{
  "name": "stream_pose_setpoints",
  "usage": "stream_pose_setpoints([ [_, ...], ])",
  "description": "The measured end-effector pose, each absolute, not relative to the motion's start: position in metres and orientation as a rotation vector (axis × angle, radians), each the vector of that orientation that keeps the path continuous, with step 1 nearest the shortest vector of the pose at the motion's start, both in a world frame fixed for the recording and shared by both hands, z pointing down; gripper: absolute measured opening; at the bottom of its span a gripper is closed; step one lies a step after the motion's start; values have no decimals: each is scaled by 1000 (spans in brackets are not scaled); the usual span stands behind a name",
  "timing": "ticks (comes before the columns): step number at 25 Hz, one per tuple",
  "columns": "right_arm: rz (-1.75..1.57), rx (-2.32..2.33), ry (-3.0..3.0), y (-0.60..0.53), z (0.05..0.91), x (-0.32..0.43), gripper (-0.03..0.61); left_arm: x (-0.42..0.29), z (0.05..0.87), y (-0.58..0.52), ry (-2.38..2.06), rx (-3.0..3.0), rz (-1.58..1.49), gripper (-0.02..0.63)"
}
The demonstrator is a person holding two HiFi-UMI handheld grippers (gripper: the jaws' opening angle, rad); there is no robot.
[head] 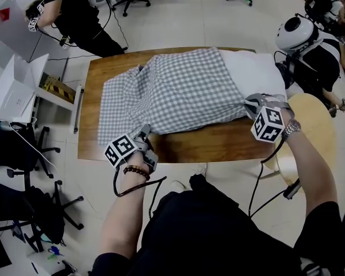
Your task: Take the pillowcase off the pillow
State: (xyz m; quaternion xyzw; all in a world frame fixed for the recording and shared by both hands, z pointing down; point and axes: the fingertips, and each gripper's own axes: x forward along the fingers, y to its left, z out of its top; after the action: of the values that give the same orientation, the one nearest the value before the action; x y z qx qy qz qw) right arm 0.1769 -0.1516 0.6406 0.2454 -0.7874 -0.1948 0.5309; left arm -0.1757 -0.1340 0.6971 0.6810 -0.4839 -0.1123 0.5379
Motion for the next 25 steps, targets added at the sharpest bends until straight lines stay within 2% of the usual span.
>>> stream_pose_setpoints([
  [10,-448,663,-1899,-147,615,185,15,-187,671,-135,-1197,1625,-336,6],
  [25,-406,739,-1846,-139,594,211,9,-258,651,-135,-1302,1597,-418,5],
])
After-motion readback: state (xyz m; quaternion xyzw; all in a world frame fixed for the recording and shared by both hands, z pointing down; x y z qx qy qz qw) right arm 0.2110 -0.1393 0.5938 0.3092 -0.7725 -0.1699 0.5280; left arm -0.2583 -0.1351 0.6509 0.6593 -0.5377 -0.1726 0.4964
